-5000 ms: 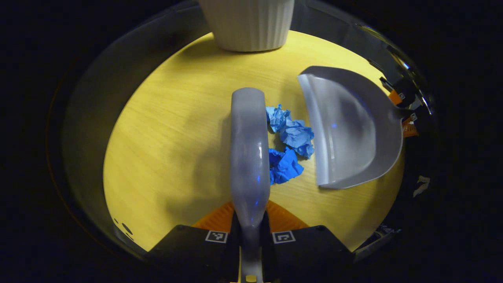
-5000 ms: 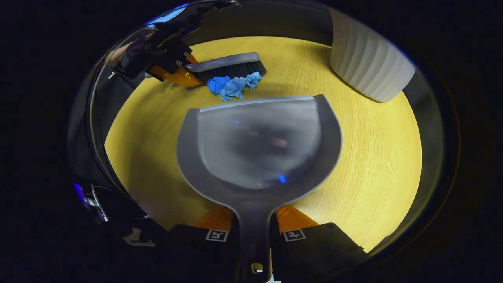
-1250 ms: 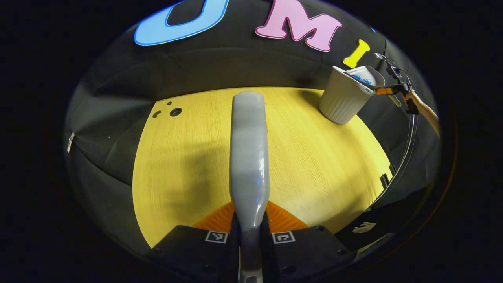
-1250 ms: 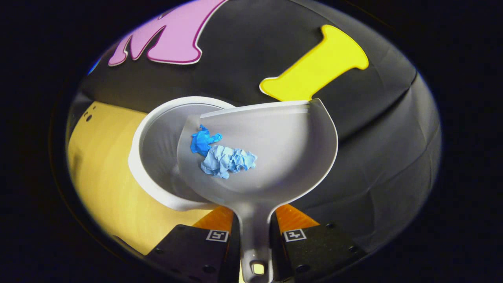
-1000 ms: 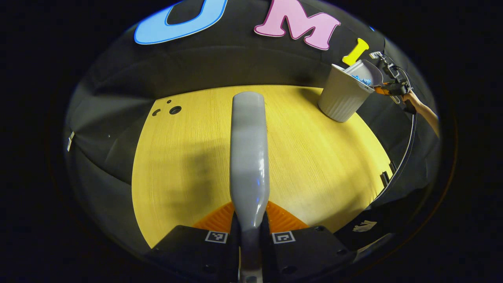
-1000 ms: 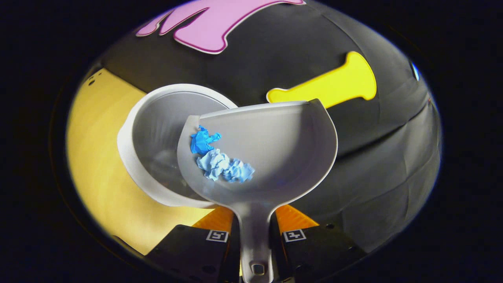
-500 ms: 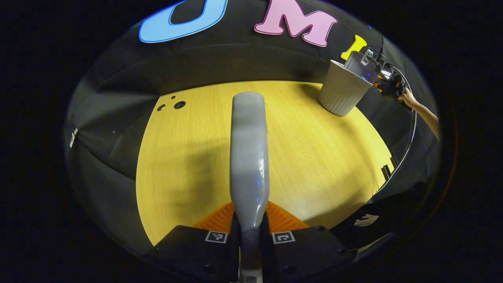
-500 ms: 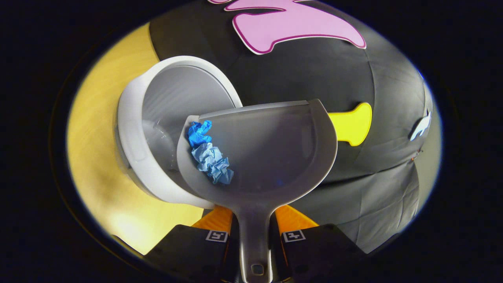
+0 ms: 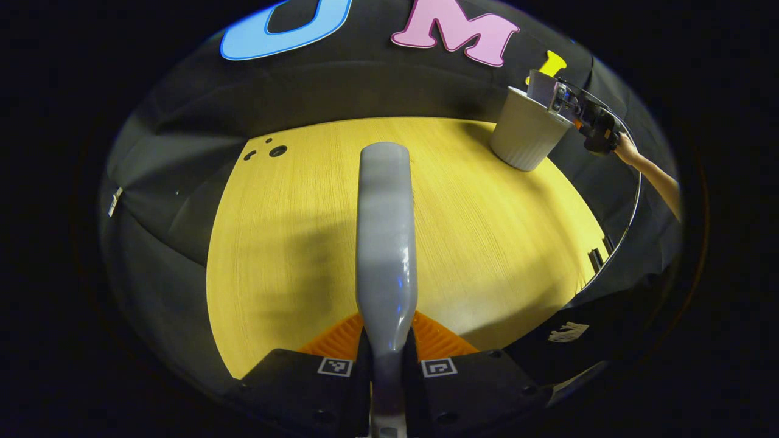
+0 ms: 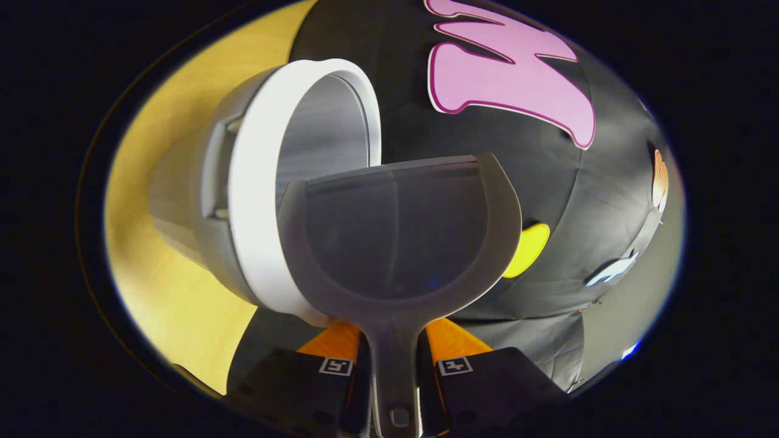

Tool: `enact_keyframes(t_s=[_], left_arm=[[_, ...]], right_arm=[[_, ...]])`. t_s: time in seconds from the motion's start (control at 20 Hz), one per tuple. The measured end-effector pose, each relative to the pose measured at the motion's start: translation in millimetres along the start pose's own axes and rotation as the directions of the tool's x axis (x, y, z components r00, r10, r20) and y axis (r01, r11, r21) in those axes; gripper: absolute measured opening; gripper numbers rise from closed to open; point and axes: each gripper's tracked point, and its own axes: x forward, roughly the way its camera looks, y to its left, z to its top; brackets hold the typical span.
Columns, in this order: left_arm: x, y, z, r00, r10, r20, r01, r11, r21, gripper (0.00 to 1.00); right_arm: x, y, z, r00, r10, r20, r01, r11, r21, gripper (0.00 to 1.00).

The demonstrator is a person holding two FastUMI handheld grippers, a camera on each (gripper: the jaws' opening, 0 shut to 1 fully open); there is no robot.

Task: Pick up the small broom and dustpan from the desktop, sweep the trash into the dustpan with the broom, and then empty the trash into the garbage bin.

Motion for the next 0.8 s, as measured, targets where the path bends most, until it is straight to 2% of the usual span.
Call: enact_keyframes(t_s=[0.05,0.2,0.3,0.4,0.45,0.5,0.6,0.65,0.7,0.8], left_arm=[[0,-3,-2,1.0,-0.003,-0.004,0.003,1.0,-0.002,0.27],[2,-11,-1,1.0,-0.009,-0.006,0.009,1.0,-0.007,0.27],[2,-14,2,1.0,-0.007,0.004,0.007,1.0,-0.01,0.27],[3,-17,6,1.0,-0.009,0.016,0.01,1.0,-0.027,0.27],[4,-19,7,1.0,-0.01,0.02,0.011,0.999,-0.037,0.3],[3,-21,8,1.0,-0.008,0.025,0.009,0.999,-0.045,0.27],[3,-22,9,0.999,-0.005,0.033,0.007,0.998,-0.057,0.27],[1,-21,10,0.999,-0.001,0.039,0.004,0.998,-0.068,0.3],[-1,-22,11,0.999,-0.002,0.047,0.006,0.997,-0.077,0.27],[-4,-23,12,0.998,0.001,0.057,0.004,0.995,-0.095,0.27]], right_arm=[[0,0,1,1.0,-0.001,0.004,0.001,1.0,-0.002,0.35],[0,1,-1,1.0,0.024,-0.002,-0.024,0.999,0.041,0.35],[1,4,-6,0.997,0.073,-0.023,-0.069,0.988,0.136,0.35],[2,7,-11,0.989,0.14,-0.045,-0.124,0.959,0.256,0.35],[1,9,-11,0.983,0.176,-0.051,-0.152,0.937,0.313,0.35],[2,10,-12,0.976,0.209,-0.054,-0.176,0.913,0.369,0.35],[-3,9,-13,0.966,0.254,-0.049,-0.201,0.857,0.475,0.36],[-9,6,-16,0.962,0.268,-0.046,-0.205,0.826,0.526,0.36],[-14,4,-17,0.958,0.283,-0.041,-0.206,0.784,0.585,0.36],[-21,-6,-19,0.953,0.301,-0.025,-0.197,0.682,0.705,0.36]])
